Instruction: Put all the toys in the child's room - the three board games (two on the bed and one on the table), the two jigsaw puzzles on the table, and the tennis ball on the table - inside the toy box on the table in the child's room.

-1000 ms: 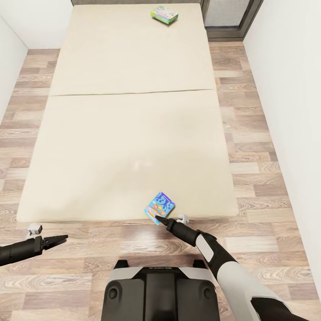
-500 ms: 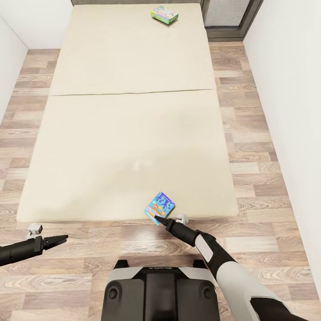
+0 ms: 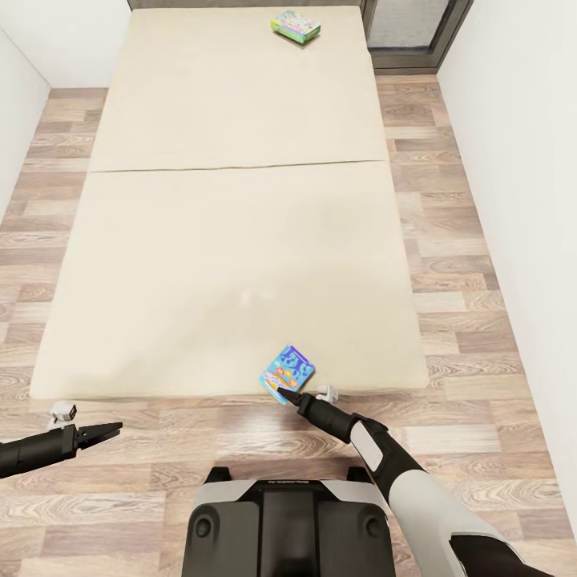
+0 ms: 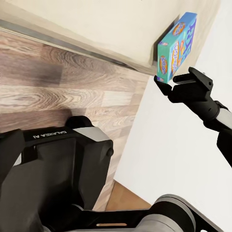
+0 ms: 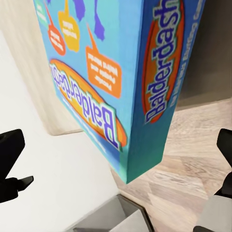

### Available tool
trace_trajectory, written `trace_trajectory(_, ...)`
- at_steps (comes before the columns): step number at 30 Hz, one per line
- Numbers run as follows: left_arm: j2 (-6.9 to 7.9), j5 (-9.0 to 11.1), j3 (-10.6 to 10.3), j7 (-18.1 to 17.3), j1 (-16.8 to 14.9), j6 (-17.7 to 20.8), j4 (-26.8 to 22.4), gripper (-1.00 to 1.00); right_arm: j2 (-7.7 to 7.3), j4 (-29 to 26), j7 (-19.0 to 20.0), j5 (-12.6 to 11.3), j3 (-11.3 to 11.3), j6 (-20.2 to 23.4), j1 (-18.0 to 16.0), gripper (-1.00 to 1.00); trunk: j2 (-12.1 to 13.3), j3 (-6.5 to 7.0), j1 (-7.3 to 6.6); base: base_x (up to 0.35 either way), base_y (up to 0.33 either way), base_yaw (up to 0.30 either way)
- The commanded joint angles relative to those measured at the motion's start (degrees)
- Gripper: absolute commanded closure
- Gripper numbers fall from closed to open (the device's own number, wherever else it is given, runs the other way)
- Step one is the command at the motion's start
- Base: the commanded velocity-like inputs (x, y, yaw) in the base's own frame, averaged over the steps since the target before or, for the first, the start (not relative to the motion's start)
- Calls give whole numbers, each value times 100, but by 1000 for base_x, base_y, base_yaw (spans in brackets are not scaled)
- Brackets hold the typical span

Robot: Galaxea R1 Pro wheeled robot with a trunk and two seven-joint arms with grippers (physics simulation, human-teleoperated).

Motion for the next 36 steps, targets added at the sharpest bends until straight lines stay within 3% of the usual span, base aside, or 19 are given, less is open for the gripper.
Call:
trace_trajectory(1,0,-10,4,-26,-2,61,0,-100,6,0,18,-16,-27,55,-2,-100,-3,-3,1,0,42,0)
trace_trajectory(14,0,-10,4,-26,-2,57,0,-100,6,0,2,-19,291,55,-2,-100,-3,-3,1,0,43,0)
trace_trajectory(36,0,-10,2,-26,-2,56,0,-100,6,-1,1,-19,315,55,-10,-100,-3,-3,1,6,1,0)
